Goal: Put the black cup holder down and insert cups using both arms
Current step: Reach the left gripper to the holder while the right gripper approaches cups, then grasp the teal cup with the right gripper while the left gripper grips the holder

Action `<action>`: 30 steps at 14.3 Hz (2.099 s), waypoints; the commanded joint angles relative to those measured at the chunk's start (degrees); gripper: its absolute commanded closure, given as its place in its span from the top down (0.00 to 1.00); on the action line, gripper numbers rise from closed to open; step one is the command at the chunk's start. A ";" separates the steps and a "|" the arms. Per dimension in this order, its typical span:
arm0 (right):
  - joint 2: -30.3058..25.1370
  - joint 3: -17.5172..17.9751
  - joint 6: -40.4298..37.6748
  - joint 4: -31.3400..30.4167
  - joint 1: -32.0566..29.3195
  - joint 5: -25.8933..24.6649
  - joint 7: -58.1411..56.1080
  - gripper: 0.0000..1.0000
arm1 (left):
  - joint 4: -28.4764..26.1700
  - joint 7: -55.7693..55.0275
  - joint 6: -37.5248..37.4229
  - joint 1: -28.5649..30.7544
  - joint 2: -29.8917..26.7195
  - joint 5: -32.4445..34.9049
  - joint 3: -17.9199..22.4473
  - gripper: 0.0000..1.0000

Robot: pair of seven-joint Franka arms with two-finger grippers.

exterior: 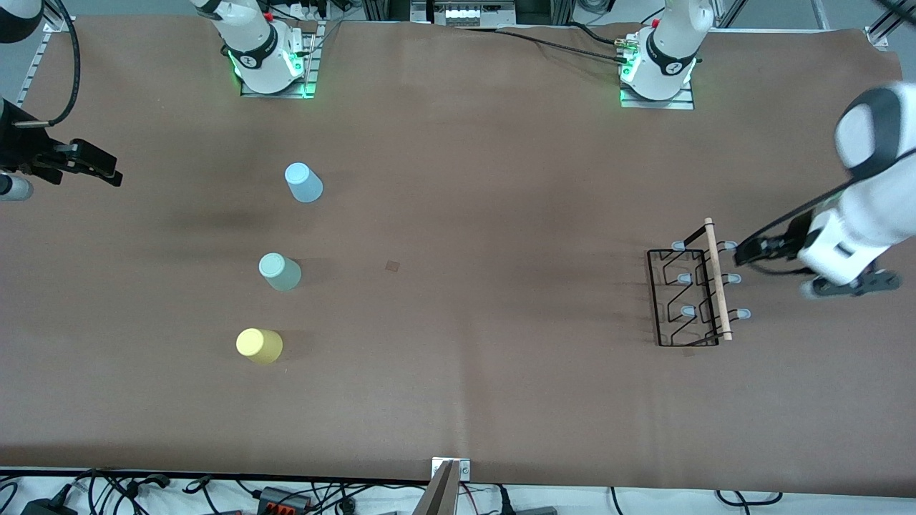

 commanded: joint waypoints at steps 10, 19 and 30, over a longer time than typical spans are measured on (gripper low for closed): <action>12.72 0.86 2.77 0.36 1.80 0.28 2.97 1.00 | -7.51 -0.07 10.86 -1.41 2.91 -0.11 -0.03 0.90; 20.12 1.12 27.20 -13.43 11.66 0.46 16.41 1.00 | -7.59 0.54 10.86 -1.24 3.35 -0.02 -0.03 0.49; 27.24 1.03 35.13 -13.97 13.25 4.24 22.58 1.00 | -5.67 0.72 6.91 -1.67 2.30 -0.02 -2.21 0.01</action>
